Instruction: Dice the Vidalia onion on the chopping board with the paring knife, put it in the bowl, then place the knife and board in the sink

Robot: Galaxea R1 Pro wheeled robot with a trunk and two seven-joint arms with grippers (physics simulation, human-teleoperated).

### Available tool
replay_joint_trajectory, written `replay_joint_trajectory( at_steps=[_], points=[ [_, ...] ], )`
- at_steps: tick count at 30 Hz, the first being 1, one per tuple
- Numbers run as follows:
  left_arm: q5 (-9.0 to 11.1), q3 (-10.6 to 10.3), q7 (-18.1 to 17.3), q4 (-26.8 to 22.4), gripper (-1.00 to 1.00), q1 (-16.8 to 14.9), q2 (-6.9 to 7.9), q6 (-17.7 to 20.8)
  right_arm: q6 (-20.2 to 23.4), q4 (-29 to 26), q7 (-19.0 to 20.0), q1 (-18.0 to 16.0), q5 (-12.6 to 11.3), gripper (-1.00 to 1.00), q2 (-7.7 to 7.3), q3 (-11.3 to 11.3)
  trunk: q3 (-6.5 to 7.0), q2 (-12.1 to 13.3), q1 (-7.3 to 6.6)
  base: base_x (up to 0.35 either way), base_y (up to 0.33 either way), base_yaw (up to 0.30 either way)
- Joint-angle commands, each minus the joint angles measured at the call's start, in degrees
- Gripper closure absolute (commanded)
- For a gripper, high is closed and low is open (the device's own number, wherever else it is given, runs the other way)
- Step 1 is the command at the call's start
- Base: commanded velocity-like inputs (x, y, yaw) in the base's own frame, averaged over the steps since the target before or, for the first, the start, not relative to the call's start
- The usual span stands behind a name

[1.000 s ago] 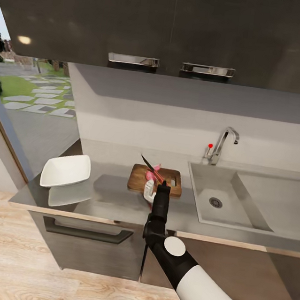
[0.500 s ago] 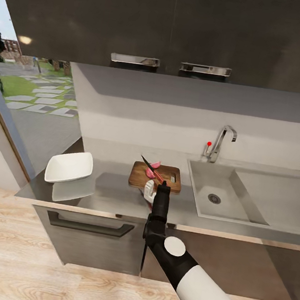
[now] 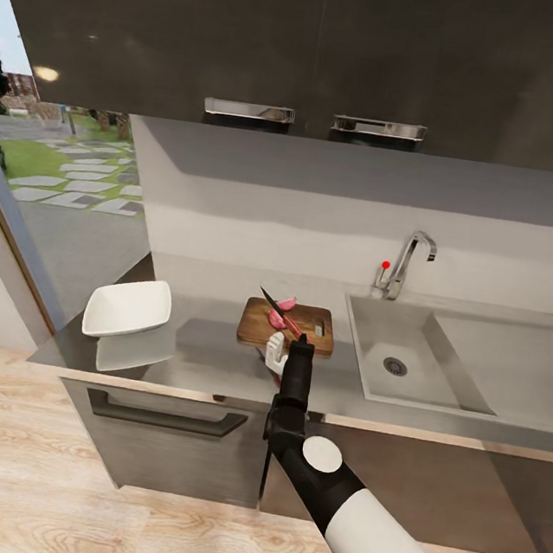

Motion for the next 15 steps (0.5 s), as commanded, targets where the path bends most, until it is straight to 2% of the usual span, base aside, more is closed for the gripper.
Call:
replay_joint_trajectory(
  at_steps=[1,15],
  points=[
    [0.48,-0.49,0.02,0.22,-1.00,-0.08,-0.03,-0.38,0.41,0.04,-0.07,-0.07,0.04,1.00,-0.02,0.19,-0.07,-0.05,0.01,0.000,0.000,0.000],
    [0.48,-0.49,0.02,0.22,-1.00,-0.08,-0.03,-0.38,0.41,0.39,-0.05,-0.07,0.04,1.00,-0.10,0.10,-0.07,-0.05,0.01,0.033,0.000,0.000]
  ],
)
